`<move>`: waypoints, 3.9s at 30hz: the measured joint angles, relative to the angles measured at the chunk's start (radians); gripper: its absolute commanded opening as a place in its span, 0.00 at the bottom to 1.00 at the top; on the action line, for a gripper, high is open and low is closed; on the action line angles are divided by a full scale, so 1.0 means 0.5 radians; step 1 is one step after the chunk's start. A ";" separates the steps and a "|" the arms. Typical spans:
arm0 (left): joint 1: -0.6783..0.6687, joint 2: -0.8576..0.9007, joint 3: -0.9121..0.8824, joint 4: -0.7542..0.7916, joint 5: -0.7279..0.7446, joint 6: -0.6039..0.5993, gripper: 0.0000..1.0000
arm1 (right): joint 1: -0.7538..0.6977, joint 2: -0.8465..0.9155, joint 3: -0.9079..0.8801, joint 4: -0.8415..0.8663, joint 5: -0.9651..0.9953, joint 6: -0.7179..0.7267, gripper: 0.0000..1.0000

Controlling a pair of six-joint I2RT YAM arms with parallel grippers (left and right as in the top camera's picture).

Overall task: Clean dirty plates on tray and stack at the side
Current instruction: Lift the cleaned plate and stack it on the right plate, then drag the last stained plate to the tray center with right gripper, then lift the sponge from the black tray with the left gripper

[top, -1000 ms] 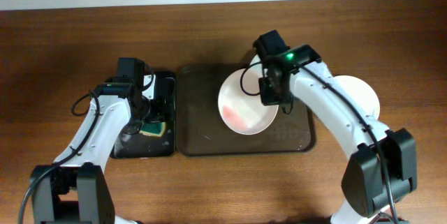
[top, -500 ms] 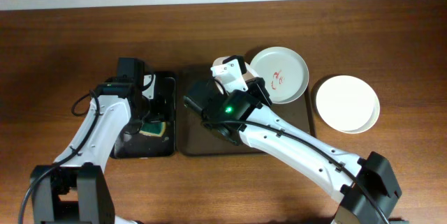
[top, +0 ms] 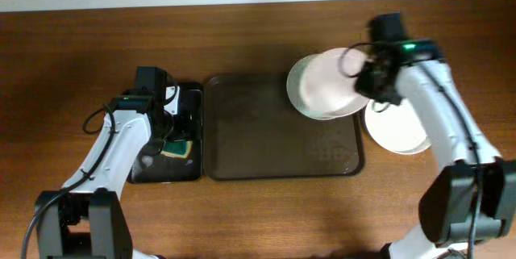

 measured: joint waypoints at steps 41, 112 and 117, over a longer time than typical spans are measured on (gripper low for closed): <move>0.000 -0.001 0.000 -0.005 0.011 0.000 0.97 | -0.125 0.540 -0.354 1.452 -0.585 -0.988 0.12; 0.000 -0.739 0.037 0.607 -0.237 0.001 0.00 | 0.450 0.468 -0.345 0.586 -0.839 -0.710 0.24; 0.000 -0.739 0.037 0.600 -0.237 0.001 0.00 | 0.450 0.468 -0.345 0.586 -0.839 -0.710 0.24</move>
